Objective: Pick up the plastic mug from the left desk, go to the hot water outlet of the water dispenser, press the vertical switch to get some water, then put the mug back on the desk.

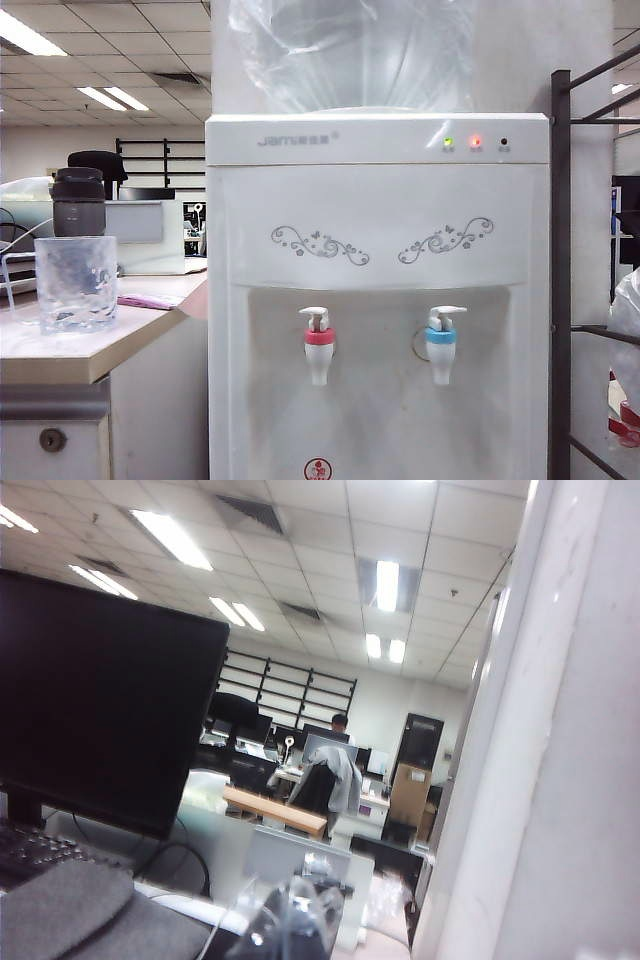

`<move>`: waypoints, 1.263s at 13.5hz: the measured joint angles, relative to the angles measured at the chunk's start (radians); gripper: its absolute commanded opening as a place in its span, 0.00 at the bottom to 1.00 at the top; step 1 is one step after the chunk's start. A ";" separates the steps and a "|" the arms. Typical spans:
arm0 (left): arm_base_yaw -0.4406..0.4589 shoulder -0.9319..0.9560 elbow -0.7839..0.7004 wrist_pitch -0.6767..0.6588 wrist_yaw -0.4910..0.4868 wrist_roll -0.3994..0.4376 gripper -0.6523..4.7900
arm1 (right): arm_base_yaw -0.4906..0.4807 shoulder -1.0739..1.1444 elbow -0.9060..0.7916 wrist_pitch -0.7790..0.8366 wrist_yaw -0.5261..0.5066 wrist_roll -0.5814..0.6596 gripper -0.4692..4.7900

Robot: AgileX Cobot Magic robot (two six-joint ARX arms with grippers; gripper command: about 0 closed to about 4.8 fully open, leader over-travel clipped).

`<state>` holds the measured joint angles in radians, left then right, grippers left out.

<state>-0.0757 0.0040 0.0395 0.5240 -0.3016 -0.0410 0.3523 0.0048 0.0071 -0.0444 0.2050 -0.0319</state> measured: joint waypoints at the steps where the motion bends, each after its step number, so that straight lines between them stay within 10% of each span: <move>1: 0.000 0.000 0.000 -0.022 -0.001 0.000 0.11 | -0.031 0.012 0.000 0.055 0.000 0.000 0.09; 8: 0.002 0.010 -0.029 -0.456 0.010 0.000 0.11 | -0.166 -0.003 0.000 0.107 0.003 0.000 0.09; 13: 0.002 0.000 -0.031 -0.481 -0.005 0.000 0.11 | -0.164 -0.002 0.000 -0.076 0.001 0.000 0.09; 17: -0.002 0.000 -0.031 -0.462 0.200 0.000 0.11 | -0.164 -0.002 0.000 0.040 0.001 0.000 0.09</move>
<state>-0.0772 0.0036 0.0086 0.0624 -0.1017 -0.0410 0.1883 0.0025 0.0074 -0.0044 0.2058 -0.0315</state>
